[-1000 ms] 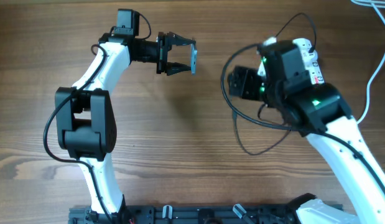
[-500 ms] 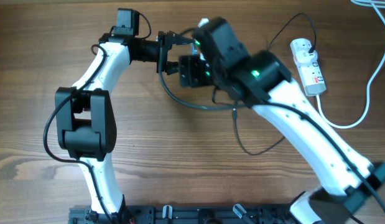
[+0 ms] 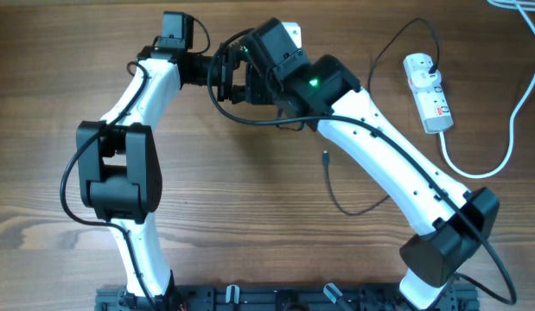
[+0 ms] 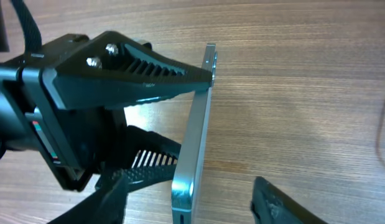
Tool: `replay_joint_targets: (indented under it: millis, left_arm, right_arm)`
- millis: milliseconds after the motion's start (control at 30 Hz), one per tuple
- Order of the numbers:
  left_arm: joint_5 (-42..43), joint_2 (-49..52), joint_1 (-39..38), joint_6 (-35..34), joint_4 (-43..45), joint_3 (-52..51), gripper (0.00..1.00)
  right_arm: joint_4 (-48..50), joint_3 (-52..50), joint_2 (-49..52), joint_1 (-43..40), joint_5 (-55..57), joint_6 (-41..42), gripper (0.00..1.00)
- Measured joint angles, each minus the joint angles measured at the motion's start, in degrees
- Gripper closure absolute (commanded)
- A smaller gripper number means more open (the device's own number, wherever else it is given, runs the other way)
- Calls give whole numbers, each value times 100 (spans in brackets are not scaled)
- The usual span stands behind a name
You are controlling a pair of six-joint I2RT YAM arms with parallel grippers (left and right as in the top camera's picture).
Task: Plug charger to phone and switch on socket
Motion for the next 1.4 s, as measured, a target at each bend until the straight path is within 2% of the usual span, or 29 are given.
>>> replay_joint_targets:
  millis: [400, 567, 700, 833, 1067, 1200, 1400]
  left_arm:
    - [81, 0, 0, -42, 0, 0, 39]
    - [81, 0, 0, -63, 0, 0, 39]
    - [79, 0, -2, -83, 0, 0, 39]
    - [79, 0, -2, -92, 0, 0, 39]
    - [76, 0, -2, -131, 0, 0, 34]
    - [46, 0, 0, -173, 17, 0, 31]
    - [-28, -2, 4, -374, 522, 22, 22]
  right_arm:
    - [120, 0, 162, 0, 258, 22, 51]
    - [136, 0, 212, 0, 402, 22, 71]
    - [160, 0, 212, 0, 455, 24, 78]
    - [173, 0, 212, 4, 448, 17, 95]
    - [184, 0, 212, 15, 455, 70, 96]
    - [153, 0, 212, 9, 505, 651, 96]
    - [-15, 0, 162, -256, 597, 2789, 96]
